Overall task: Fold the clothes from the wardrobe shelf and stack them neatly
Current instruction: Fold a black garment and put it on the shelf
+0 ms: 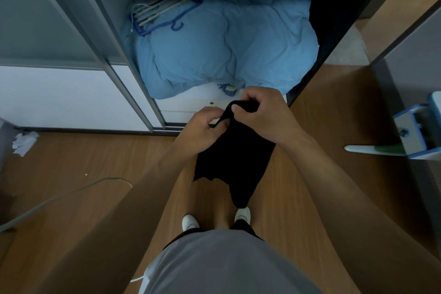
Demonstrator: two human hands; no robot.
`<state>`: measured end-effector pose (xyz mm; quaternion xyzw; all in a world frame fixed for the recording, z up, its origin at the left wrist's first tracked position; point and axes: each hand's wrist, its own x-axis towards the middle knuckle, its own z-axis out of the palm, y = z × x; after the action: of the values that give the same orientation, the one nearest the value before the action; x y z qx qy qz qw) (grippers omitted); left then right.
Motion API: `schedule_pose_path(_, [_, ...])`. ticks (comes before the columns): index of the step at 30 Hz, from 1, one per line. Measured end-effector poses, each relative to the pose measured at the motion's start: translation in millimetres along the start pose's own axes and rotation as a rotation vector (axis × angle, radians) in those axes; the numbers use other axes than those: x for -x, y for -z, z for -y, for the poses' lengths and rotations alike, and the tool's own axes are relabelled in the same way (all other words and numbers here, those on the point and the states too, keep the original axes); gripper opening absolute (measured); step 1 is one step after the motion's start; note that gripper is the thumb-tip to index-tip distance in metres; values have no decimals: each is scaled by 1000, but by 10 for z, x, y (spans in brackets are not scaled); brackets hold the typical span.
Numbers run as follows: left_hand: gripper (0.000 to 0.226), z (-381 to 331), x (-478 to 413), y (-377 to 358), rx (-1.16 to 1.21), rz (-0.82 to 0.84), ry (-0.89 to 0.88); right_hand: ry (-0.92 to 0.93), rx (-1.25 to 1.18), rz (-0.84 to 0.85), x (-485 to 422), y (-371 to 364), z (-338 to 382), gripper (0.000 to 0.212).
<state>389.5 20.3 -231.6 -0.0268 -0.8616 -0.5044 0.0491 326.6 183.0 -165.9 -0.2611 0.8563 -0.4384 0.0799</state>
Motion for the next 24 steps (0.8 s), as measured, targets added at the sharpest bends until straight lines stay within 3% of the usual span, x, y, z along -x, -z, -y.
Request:
schedule_pose_path(4, [22, -18, 8, 82, 157, -87, 128, 10, 6, 9, 33, 29, -51, 18])
schedule_pose_path(6, [29, -32, -16, 122, 218, -164, 117, 1, -13, 20, 71, 54, -80, 13])
schedule_pose_path(11, [48, -137, -74, 158, 227, -153, 98, 5, 72, 113, 60, 48, -48, 16])
schedule_pose_path(16, [32, -94, -84, 238, 131, -52, 88, -60, -23, 39, 11, 39, 5, 32])
schedule_pose_path(21, [32, 14, -64, 294, 61, 123, 148, 10, -5, 49, -62, 45, 141, 19])
schedule_pose_path(24, [28, 19, -60, 373, 85, 77, 185, 14, 15, 153, -59, 139, 93, 22])
